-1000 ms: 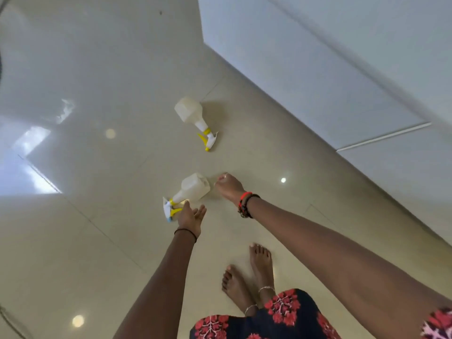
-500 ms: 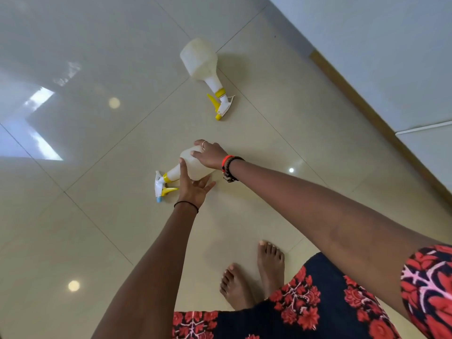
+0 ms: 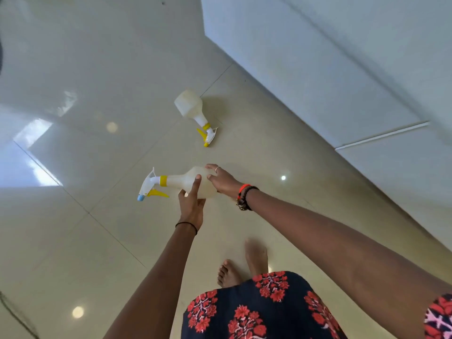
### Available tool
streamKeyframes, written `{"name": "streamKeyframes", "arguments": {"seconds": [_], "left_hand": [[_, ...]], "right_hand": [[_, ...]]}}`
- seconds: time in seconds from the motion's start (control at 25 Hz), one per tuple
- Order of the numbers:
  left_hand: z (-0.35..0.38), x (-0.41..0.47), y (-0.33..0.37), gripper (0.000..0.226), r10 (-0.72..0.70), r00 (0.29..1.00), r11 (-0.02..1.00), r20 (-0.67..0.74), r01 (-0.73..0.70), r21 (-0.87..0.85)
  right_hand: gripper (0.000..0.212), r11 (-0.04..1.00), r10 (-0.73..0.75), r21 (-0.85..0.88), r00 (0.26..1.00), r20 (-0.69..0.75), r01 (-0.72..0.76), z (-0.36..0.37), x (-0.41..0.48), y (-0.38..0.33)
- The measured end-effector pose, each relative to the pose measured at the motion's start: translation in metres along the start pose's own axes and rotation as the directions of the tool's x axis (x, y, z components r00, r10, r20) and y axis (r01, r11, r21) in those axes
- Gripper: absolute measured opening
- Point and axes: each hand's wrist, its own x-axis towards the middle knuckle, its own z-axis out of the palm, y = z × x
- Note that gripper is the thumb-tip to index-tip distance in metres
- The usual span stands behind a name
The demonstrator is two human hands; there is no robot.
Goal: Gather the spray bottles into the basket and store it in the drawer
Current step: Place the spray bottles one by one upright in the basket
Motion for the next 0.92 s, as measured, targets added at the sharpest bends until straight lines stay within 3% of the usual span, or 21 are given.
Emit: {"name": "streamKeyframes", "arguments": {"seconds": [0.16,0.32,0.44,0.64,0.8,0.92], "left_hand": [[0.029,-0.073,0.033,0.082,0.044,0.999,0.984,0.014,-0.046,0.171],[0.056,-0.144,0.059,0.086,0.134,0.991,0.937,0.026,-0.135,0.323],[0.077,-0.192,0.078,0.081,0.211,0.976,0.89,0.052,-0.214,0.402],[0.115,-0.268,0.104,0.076,0.309,0.934,0.818,0.179,-0.357,0.451],[0.147,-0.317,0.117,0.078,0.4,0.871,0.735,0.285,-0.49,0.469],[0.17,-0.343,0.116,0.078,0.447,0.813,0.64,0.373,-0.582,0.502]], "right_hand": [[0.046,0.951,0.015,0.311,0.999,-0.033,-0.004,-0.034,-0.075,-0.031],[0.048,0.86,0.025,0.51,0.998,-0.052,0.005,-0.064,-0.155,-0.058],[0.049,0.875,0.01,0.481,0.991,-0.136,0.057,-0.08,-0.208,-0.075],[0.051,0.951,-0.033,0.271,0.92,-0.391,0.149,-0.115,-0.284,-0.097],[0.038,0.95,-0.036,0.266,0.901,-0.432,0.165,-0.137,-0.335,-0.11],[0.047,0.926,-0.042,0.318,0.892,-0.45,0.204,-0.15,-0.37,-0.113]]}}
